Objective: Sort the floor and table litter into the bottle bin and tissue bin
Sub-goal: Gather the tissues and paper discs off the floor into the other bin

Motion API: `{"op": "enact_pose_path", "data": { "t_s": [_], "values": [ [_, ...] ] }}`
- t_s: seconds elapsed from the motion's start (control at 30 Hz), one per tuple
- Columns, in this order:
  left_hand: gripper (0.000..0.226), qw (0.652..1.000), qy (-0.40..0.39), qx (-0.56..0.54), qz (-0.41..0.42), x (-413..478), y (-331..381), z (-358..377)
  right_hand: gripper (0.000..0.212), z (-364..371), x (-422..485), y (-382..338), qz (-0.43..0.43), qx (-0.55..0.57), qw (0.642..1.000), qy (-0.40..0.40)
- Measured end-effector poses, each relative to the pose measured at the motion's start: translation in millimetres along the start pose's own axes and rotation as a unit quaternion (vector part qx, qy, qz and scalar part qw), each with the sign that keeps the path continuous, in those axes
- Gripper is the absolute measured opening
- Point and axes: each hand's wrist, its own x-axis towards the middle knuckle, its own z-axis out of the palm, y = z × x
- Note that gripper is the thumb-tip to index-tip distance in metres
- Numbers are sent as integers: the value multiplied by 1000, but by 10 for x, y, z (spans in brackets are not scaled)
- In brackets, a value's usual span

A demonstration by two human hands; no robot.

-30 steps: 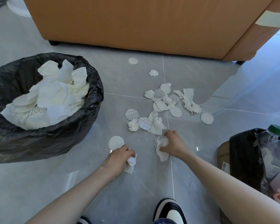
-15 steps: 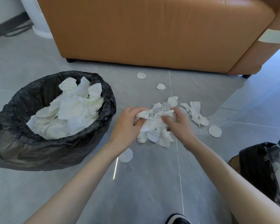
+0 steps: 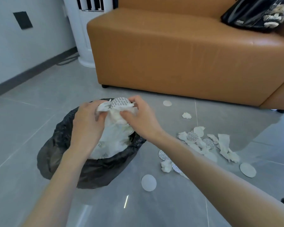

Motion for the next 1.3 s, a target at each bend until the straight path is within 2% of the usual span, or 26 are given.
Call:
{"op": "enact_pose_path", "data": {
  "t_s": [0.1, 0.2, 0.27, 0.33, 0.4, 0.47, 0.57, 0.7, 0.8, 0.93, 1.0, 1.07, 1.2, 1.3],
  "values": [
    [30, 998, 5, 51, -29, -21, -209, -112, 39, 276, 68, 39, -16, -73, 994, -75],
    [42, 988, -24, 131, -72, -43, -304, -166, 54, 385, 73, 91, -22, -151, 980, -130],
    [56, 984, -53, 150, -83, -52, -347, -181, 56, 372, 39, 148, -32, -179, 976, -116],
    [62, 985, -70, 151, -52, -66, -353, -167, 53, 310, -9, 243, -39, -195, 977, -75],
    [55, 989, -77, 126, -21, -81, -290, -119, 50, 229, -59, 372, -45, -204, 977, -26],
    [51, 985, -126, 111, -28, -69, -216, -27, 48, 168, -119, 494, -37, -214, 976, 3],
    [54, 948, -275, 156, -37, -26, -212, 219, 47, 169, -221, 647, -17, -213, 977, -5],
    [54, 870, -424, 245, -46, -41, -384, 453, 49, 222, -325, 702, -4, -211, 977, -30],
    [66, 825, -474, 298, -80, -110, -494, 505, 51, 204, -330, 688, 0, -219, 975, -31],
    [69, 802, -495, 323, -89, -115, -542, 540, 52, 197, -333, 681, -1, -225, 973, -46],
    [69, 806, -491, 318, -90, -86, -541, 531, 53, 192, -331, 674, 0, -219, 974, -50],
    [65, 826, -459, 312, -98, -94, -520, 499, 52, 178, -328, 664, -1, -210, 976, -50],
    [61, 895, -345, 269, -90, -182, -420, 406, 45, 144, -371, 663, -21, -169, 985, -12],
    [52, 934, -239, 258, -62, -177, -323, 330, 37, 114, -421, 720, -18, -124, 991, 43]
  ]
}}
